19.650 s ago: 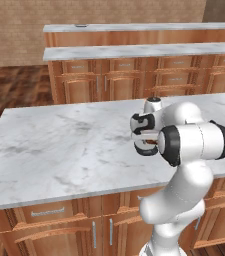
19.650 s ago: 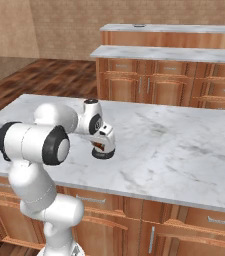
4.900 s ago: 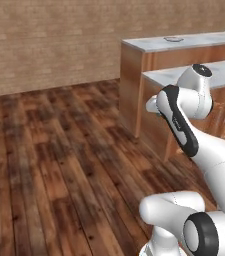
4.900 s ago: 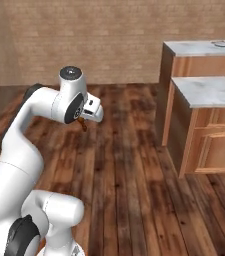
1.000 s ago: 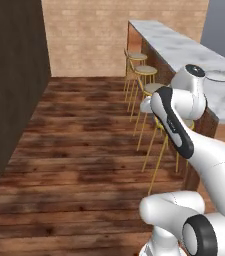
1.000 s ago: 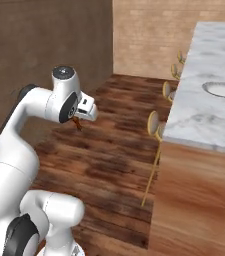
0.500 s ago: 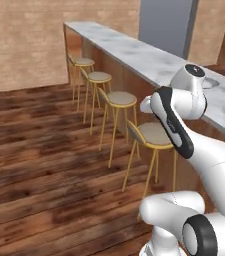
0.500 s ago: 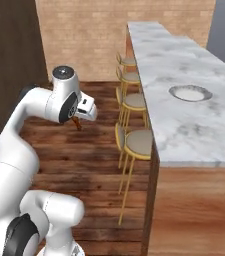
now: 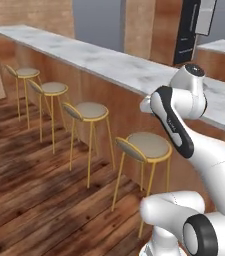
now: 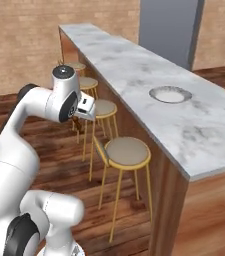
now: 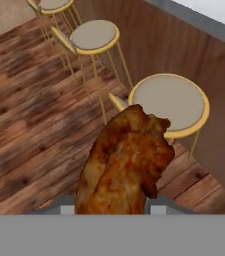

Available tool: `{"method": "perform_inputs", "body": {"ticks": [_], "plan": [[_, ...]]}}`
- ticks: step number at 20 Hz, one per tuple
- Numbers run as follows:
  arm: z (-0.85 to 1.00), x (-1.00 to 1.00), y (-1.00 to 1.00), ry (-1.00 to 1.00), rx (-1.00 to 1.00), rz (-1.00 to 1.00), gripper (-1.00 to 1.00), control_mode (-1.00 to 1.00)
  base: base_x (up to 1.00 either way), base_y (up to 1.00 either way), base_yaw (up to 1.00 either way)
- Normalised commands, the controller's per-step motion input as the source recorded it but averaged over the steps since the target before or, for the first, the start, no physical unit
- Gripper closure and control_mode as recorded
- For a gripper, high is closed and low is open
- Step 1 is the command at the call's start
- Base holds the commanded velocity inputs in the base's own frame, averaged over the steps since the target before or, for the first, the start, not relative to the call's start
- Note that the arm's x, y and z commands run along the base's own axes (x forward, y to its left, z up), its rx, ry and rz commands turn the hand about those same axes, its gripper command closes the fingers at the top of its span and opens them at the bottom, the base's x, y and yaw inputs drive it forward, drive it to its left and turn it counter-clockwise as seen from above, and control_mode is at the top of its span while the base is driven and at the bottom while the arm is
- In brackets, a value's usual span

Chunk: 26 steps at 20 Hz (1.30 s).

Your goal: Take the chicken drumstick from the fridge and place it on the digital scale on the counter by the fridge. Wait a few seconds for a reading, then move it to the plate on the dining counter.

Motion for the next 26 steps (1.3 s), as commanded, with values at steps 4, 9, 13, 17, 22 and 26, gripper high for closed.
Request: {"method": "perform_inputs", "body": {"ticks": [4, 9, 13, 17, 22, 26], "plan": [[0.0, 0.0, 0.0, 0.0, 0.0, 0.0, 1.0, 1.0, 0.53, 0.67, -0.58], [0.0, 0.0, 0.0, 0.0, 0.0, 0.0, 1.0, 1.0, 0.6, 0.49, -0.65], [0.0, 0.0, 0.0, 0.0, 0.0, 0.0, 1.0, 1.0, 0.49, 0.43, -0.69], [0.0, 0.0, 0.0, 0.0, 0.0, 0.0, 1.0, 1.0, 0.36, 0.48, -0.68], [0.0, 0.0, 0.0, 0.0, 0.0, 0.0, 1.0, 1.0, 0.48, 0.61, -0.6], [0.0, 0.0, 0.0, 0.0, 0.0, 0.0, 1.0, 1.0, 0.94, 0.62, -0.33]]}}
